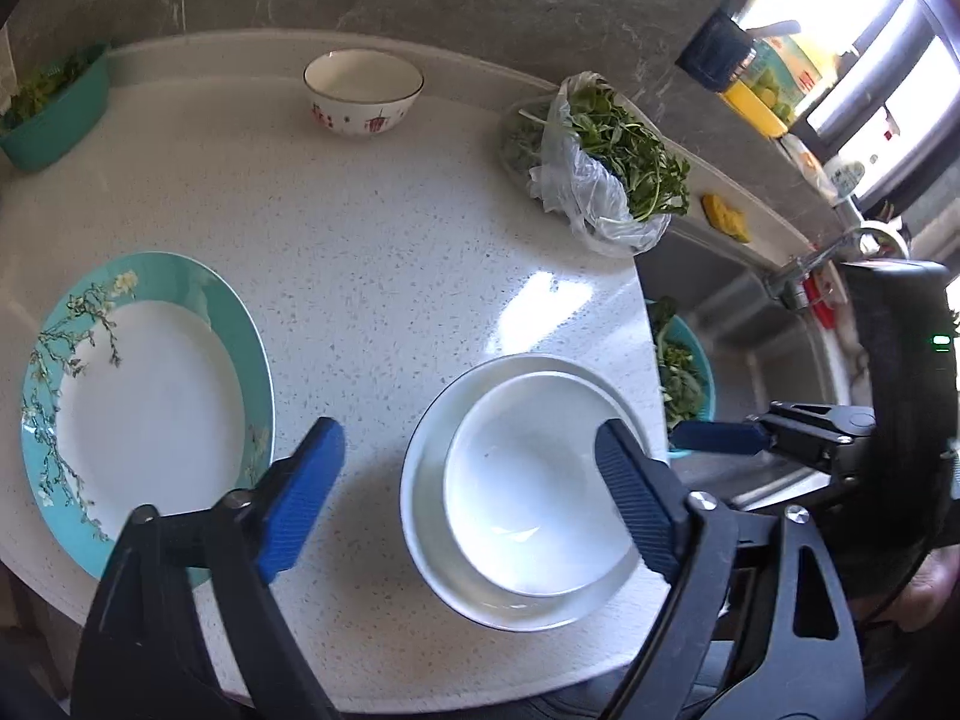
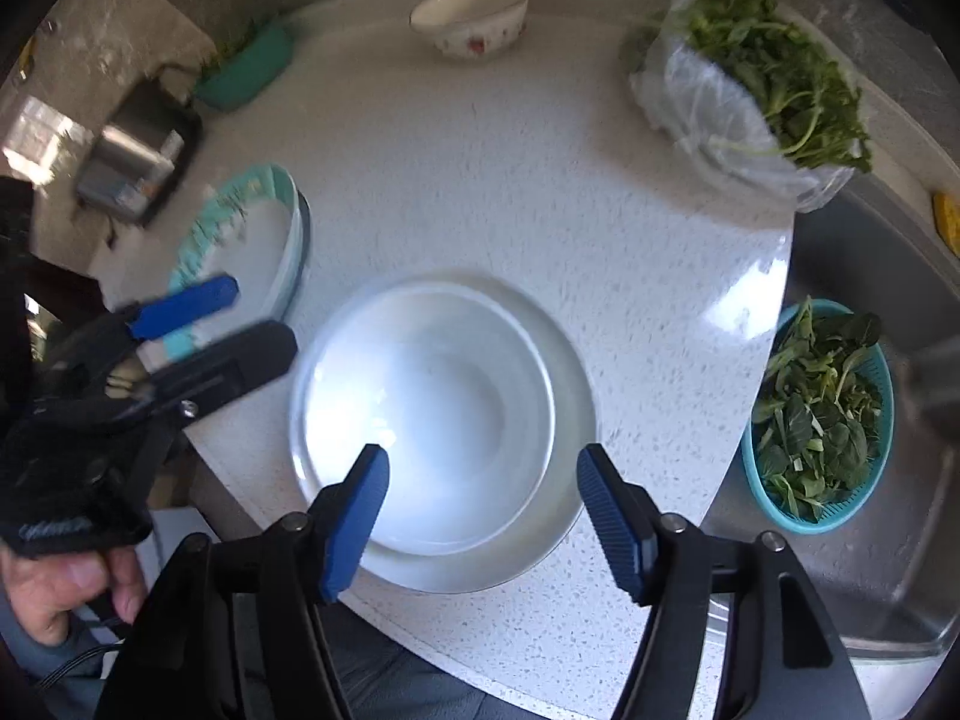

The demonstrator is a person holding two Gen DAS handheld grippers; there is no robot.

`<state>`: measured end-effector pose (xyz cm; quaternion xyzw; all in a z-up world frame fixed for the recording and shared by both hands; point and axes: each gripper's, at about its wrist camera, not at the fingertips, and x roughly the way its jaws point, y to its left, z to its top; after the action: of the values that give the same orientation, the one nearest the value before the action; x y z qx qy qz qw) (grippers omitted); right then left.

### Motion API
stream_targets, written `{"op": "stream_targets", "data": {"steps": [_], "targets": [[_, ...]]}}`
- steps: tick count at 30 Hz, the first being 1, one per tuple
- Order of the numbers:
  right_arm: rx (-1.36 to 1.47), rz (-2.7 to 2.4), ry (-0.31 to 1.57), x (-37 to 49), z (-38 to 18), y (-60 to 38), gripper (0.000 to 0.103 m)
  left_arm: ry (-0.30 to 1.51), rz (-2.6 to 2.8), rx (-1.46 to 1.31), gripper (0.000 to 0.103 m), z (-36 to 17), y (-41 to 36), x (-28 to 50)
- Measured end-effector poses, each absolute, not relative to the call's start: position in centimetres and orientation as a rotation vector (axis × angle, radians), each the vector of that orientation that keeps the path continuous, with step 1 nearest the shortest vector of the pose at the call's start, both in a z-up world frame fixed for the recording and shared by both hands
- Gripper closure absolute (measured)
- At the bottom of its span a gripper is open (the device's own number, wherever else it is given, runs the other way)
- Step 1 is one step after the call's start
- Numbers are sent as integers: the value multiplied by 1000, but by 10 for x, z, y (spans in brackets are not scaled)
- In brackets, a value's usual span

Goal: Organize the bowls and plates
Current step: 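Move the right tool to the red-floral white bowl by the wall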

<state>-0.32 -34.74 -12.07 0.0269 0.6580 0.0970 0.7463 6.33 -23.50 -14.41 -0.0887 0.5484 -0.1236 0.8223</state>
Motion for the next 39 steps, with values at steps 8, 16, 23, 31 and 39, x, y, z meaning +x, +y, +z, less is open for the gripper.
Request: {"op": "stream_targets", "data": {"steps": [8,16,23,31,39], "targets": [[306,382,871,37,-15,-381,0,1010,-392,92,17,-84,-218,113],[310,276,954,157,-57,-356,0,1008,-293,71,17,-74,-147,258],[252,169,1094,245,-114,-327,9,1165,-287,163,17,-141,-131,373],[295,55,1209,286,-168,-330,18,1227,-301,133,17,-194,-120,430],[300,-16,1278,311,-198,-331,29,1203,-247,235,17,-217,-116,456]]}}
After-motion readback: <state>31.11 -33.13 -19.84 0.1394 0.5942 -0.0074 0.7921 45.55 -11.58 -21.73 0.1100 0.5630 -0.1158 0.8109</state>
